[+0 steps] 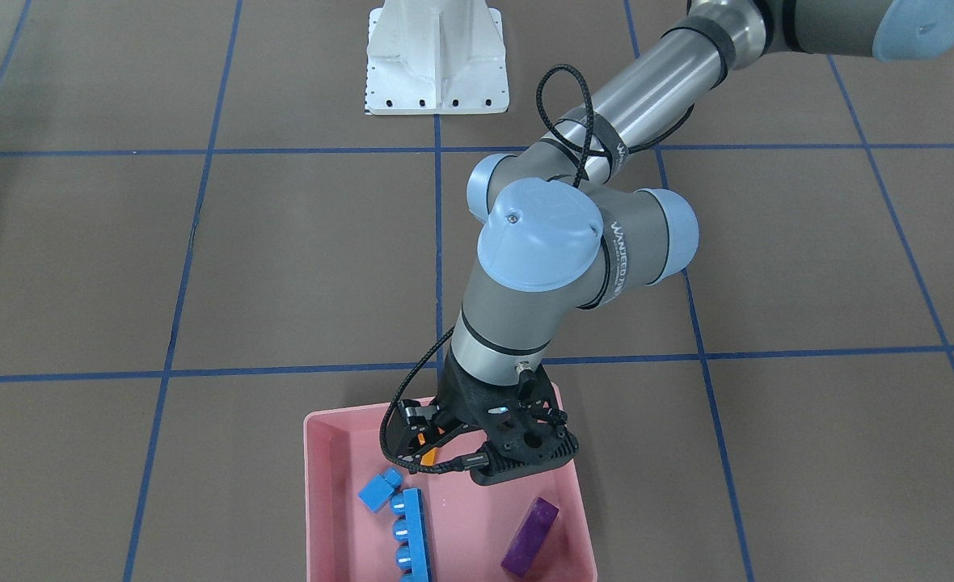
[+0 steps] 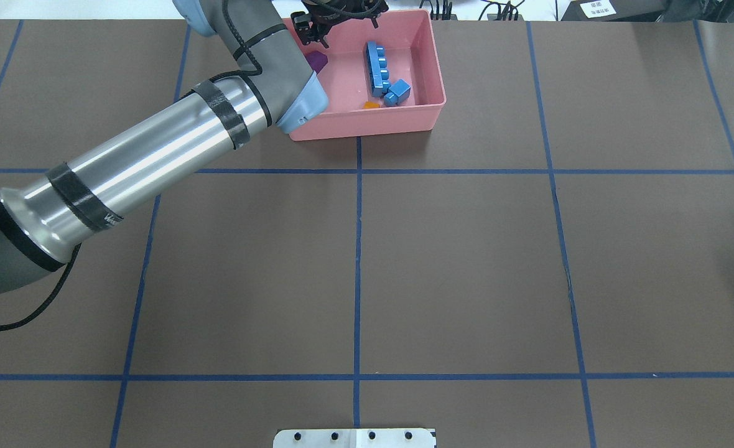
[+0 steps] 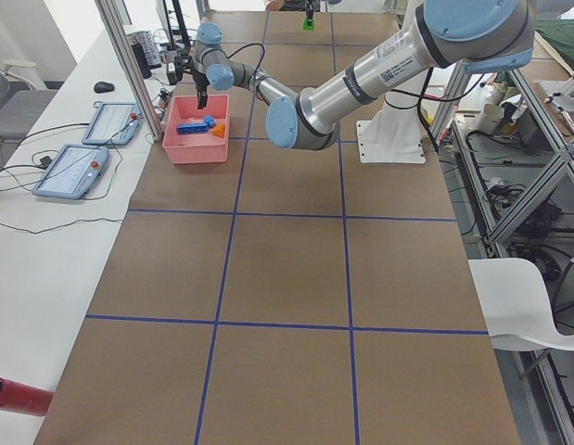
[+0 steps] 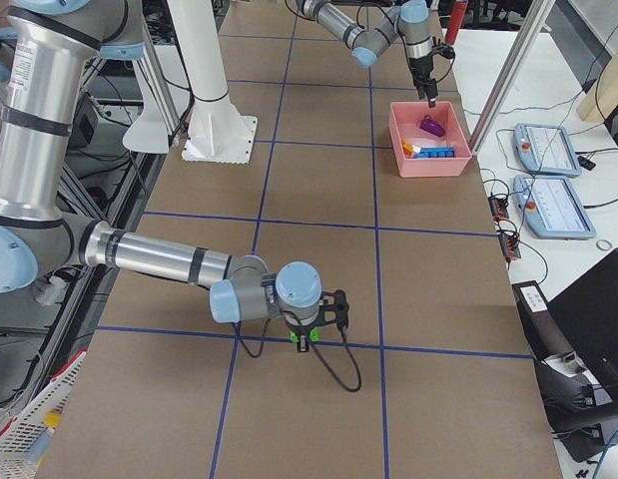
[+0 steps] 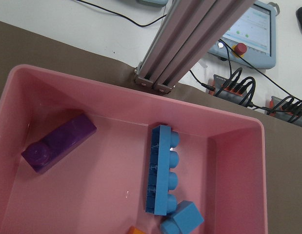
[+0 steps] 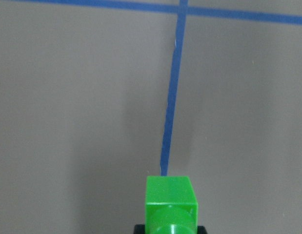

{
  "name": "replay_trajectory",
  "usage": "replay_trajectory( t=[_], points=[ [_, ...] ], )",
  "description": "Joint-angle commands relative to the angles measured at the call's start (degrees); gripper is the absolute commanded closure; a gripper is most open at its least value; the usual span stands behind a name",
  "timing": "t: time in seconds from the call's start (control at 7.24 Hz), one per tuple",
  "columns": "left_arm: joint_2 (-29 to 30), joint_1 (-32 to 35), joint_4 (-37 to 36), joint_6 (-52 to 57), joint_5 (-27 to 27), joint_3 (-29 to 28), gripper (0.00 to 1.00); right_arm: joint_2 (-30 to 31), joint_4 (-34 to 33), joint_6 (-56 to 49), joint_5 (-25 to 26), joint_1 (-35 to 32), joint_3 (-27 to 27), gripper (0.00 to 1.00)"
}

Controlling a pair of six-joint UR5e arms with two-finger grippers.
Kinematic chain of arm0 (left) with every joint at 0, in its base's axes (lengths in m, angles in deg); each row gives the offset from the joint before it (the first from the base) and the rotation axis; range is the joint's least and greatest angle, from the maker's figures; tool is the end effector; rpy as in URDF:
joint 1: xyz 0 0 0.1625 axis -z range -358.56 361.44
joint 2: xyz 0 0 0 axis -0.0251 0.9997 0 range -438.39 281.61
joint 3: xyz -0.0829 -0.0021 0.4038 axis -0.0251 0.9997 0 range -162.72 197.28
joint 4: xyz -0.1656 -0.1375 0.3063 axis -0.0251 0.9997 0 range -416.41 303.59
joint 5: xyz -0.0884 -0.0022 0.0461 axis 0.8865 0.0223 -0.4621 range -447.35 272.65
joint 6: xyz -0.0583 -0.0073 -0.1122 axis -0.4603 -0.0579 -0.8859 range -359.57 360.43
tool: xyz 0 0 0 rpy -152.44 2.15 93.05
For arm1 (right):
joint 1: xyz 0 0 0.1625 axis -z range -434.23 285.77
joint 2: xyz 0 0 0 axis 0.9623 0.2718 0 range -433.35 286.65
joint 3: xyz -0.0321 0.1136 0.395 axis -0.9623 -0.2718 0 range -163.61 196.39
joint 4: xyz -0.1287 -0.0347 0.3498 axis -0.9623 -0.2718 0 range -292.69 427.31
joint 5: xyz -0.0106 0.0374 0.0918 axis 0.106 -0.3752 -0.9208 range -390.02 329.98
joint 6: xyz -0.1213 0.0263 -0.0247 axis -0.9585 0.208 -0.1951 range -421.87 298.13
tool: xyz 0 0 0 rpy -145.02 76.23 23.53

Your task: Put all blocks into box

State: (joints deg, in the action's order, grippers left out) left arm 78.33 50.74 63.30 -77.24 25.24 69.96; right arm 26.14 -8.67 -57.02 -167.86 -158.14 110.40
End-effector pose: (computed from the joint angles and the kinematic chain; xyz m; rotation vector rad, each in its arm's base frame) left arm 0.4803 -0.6882 0.1281 0.2146 1.0629 -0.3782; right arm -0.0022 -0.3933 0.6717 0.0602 -0.8432 -0.0826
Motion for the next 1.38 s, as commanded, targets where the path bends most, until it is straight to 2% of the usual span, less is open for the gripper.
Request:
replay_trajectory(
  t=[0.0, 0.14, 0.28, 0.41, 0.55, 0.69, 0.97, 1.1, 1.24],
  points=[
    [-10.6, 3.1, 0.0, 0.8, 4.3, 10.9, 0.0, -20.0, -20.4, 0.0, 0.8, 0.2, -0.3, 1.0],
    [-17.1, 4.2, -0.5, 4.0, 4.5, 16.6, 0.0, -30.3, -29.0, 0.0, 3.6, 2.1, -1.7, 1.0],
    [-20.8, 5.7, -7.1, 9.3, 4.8, 22.0, 0.0, -40.0, -34.8, 0.6, 4.4, 3.9, -4.8, 1.0],
    [-24.1, 6.7, -17.0, 17.5, 5.2, 29.1, 0.0, -45.9, -35.9, 1.7, 4.4, 6.5, -7.3, 1.0],
    [-29.1, 7.9, -23.8, 24.4, 5.1, 36.4, 0.0, -49.9, -35.2, 7.5, 4.6, 10.0, -9.3, 1.0],
    [-36.1, 9.5, -26.0, 29.1, 5.2, 43.1, 0.0, -55.2, -33.7, 14.2, 5.2, 13.8, -11.9, 1.0],
    [-48.9, 12.8, -30.5, 40.5, 6.8, 54.2, 0.0, -62.5, -17.1, 29.5, 8.0, 20.6, -21.7, 1.0],
    [-53.8, 14.3, -31.8, 46.8, 6.8, 57.2, 0.0, -63.8, -9.4, 36.2, 13.1, 24.0, -24.5, 1.0],
    [-57.0, 15.9, -31.8, 51.9, 6.7, 57.9, 0.0, -65.7, -6.1, 39.0, 16.8, 26.2, -26.4, 1.0]
  ],
)
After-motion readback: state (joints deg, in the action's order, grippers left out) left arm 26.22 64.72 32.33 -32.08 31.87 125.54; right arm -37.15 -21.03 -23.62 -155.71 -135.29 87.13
